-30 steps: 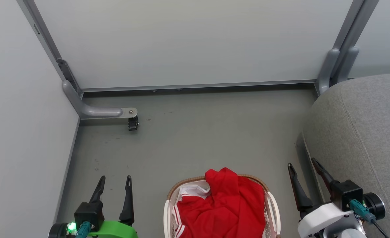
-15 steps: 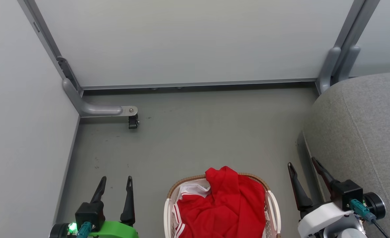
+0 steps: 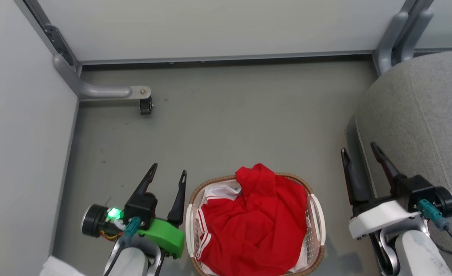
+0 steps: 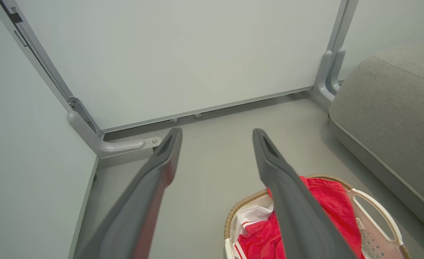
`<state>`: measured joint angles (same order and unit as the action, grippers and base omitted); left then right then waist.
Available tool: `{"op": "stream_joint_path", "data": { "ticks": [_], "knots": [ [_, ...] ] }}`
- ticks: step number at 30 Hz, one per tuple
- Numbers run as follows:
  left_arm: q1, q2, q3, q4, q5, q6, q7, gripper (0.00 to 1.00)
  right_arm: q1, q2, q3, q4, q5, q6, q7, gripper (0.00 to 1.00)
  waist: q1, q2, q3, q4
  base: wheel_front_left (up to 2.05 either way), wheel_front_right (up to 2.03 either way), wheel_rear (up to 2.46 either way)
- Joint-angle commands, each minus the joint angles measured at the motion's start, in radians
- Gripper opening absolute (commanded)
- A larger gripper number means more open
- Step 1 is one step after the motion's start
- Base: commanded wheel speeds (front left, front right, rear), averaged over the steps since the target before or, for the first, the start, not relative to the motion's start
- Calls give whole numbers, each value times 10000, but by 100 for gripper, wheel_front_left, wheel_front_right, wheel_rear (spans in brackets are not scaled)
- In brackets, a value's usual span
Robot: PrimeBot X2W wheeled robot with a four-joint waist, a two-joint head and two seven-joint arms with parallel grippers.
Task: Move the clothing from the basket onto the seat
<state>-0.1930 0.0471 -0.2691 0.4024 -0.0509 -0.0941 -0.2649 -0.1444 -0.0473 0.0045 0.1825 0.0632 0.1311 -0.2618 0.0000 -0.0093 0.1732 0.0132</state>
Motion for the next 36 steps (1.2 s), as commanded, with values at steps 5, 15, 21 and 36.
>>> {"op": "stream_joint_path", "data": {
  "ticks": [5,15,21,36],
  "knots": [
    [-1713,61,-781,1124,623,-179,5,100,-899,-54,-241,-538,49,-6,-49,100,0,93,2419,-636,0,0,0],
    [-4258,70,-2867,4282,1568,-362,7,100,-1975,-40,-490,-1135,494,-7,-49,100,0,93,4652,-1572,0,0,0],
    [-5139,69,-4415,5800,1403,-375,11,100,-2482,-39,-425,-1556,830,-7,-49,100,0,93,5674,-2264,0,0,0],
    [-6806,75,-6149,7627,669,45,1553,100,-2976,-39,216,-1961,1807,-7,-49,100,0,93,6885,-3263,0,0,0]
  ]
}}
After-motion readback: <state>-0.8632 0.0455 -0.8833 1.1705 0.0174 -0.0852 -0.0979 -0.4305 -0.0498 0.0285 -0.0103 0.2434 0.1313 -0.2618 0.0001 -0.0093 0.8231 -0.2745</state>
